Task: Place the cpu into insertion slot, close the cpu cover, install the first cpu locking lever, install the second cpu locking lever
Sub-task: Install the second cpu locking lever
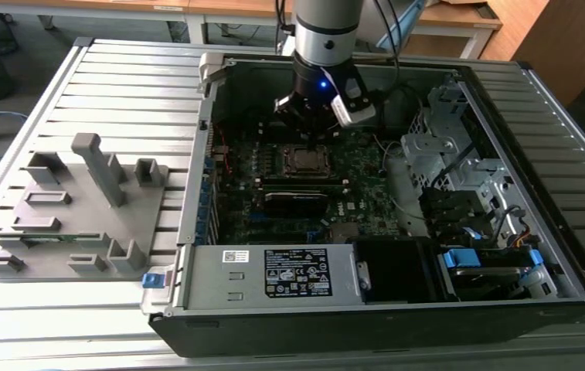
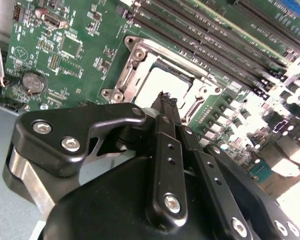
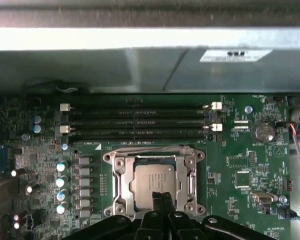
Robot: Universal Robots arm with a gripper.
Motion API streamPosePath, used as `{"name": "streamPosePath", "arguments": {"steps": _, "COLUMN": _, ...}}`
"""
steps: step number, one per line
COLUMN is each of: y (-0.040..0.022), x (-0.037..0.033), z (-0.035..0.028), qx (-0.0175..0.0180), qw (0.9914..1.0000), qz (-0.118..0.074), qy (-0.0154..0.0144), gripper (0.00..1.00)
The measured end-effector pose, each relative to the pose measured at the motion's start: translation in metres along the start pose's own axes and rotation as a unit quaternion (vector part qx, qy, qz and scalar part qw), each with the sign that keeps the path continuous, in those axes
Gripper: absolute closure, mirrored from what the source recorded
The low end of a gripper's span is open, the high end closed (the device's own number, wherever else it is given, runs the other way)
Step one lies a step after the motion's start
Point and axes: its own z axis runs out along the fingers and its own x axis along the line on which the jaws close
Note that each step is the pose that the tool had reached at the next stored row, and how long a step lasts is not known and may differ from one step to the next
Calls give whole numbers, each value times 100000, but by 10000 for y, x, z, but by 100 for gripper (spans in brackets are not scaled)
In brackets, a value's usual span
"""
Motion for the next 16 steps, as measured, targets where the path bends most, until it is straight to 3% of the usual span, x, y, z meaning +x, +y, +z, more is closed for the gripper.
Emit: {"name": "streamPosePath", "arguments": {"steps": 16, "y": -183, "x": -6, "z": -2, "qx": -5, "qw": 100000, "qz": 3, "qy": -6, "gripper": 89}}
